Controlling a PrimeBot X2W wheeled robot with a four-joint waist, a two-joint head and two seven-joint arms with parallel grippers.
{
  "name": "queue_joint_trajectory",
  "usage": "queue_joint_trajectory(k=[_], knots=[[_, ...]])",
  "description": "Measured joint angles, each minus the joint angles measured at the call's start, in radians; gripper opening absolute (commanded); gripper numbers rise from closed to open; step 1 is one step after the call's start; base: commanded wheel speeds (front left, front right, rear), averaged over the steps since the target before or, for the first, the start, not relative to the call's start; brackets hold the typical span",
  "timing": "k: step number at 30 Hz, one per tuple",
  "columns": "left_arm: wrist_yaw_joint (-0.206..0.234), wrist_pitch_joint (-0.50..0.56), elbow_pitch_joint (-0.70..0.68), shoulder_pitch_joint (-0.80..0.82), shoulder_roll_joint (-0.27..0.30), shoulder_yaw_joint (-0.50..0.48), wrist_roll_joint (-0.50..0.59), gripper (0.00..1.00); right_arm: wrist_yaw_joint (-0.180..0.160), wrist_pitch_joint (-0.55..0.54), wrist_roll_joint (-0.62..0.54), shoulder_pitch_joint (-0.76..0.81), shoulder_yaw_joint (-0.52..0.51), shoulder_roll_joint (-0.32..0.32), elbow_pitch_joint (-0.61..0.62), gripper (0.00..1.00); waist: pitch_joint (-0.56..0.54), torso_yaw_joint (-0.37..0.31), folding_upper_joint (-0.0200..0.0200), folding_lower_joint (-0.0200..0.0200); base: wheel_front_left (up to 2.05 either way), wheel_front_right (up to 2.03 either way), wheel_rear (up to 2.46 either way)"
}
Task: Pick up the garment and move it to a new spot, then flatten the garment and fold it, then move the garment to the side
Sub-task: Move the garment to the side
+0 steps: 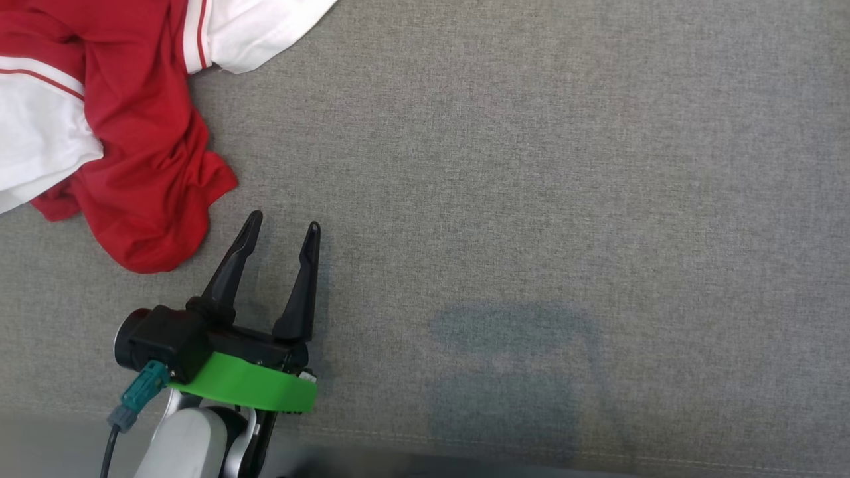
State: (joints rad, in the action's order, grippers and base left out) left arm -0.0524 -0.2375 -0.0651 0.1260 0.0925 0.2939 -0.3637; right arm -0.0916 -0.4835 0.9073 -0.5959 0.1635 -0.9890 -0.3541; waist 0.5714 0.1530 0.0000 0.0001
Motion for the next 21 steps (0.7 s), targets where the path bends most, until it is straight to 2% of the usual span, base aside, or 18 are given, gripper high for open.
queue_joint_trajectory(k=[10,11,12,13,14,15,16,21], knots=[[0.009,0.000,-0.009,0.000,0.017,-0.009,0.000,1.00,0.000,0.034,-0.039,-0.028,-0.002,-0.032,-0.046,0.00,0.050,-0.013,0.0000,0.0000,0.00,0.00,0.00],[0.009,0.000,-0.010,0.000,0.017,-0.010,0.000,1.00,0.000,0.040,-0.046,-0.030,-0.001,-0.033,-0.048,0.06,0.054,-0.014,0.0000,0.0000,0.00,0.00,0.00],[0.009,-0.001,-0.011,0.000,0.017,-0.013,0.000,1.00,0.000,0.049,-0.051,-0.032,0.000,-0.033,-0.050,0.07,0.057,-0.016,0.0000,0.0000,0.00,0.00,0.00],[0.010,-0.001,-0.011,0.000,0.017,-0.016,0.000,1.00,0.001,0.053,-0.057,-0.033,0.004,-0.033,-0.052,0.23,0.060,-0.017,0.0000,0.0000,0.00,0.00,0.00],[0.010,-0.001,-0.011,0.000,0.018,-0.019,0.000,1.00,0.001,0.060,-0.065,-0.033,0.008,-0.033,-0.056,0.45,0.063,-0.019,0.0000,0.0000,0.00,0.00,0.00],[0.010,-0.001,-0.011,0.001,0.018,-0.019,0.000,1.00,0.000,0.073,-0.076,-0.033,0.011,-0.033,-0.066,0.89,0.065,-0.021,0.0000,0.0000,0.00,0.00,0.00],[0.010,-0.001,-0.011,0.001,0.018,-0.019,0.000,1.00,0.000,0.080,-0.086,-0.033,0.013,-0.034,-0.073,1.00,0.066,-0.022,0.0000,0.0000,0.00,0.00,0.00],[0.010,-0.001,-0.009,0.002,0.018,-0.021,0.000,1.00,0.000,0.104,-0.119,-0.033,0.030,-0.035,-0.109,1.00,0.068,-0.026,0.0000,0.0000,0.00,0.00,0.00]])
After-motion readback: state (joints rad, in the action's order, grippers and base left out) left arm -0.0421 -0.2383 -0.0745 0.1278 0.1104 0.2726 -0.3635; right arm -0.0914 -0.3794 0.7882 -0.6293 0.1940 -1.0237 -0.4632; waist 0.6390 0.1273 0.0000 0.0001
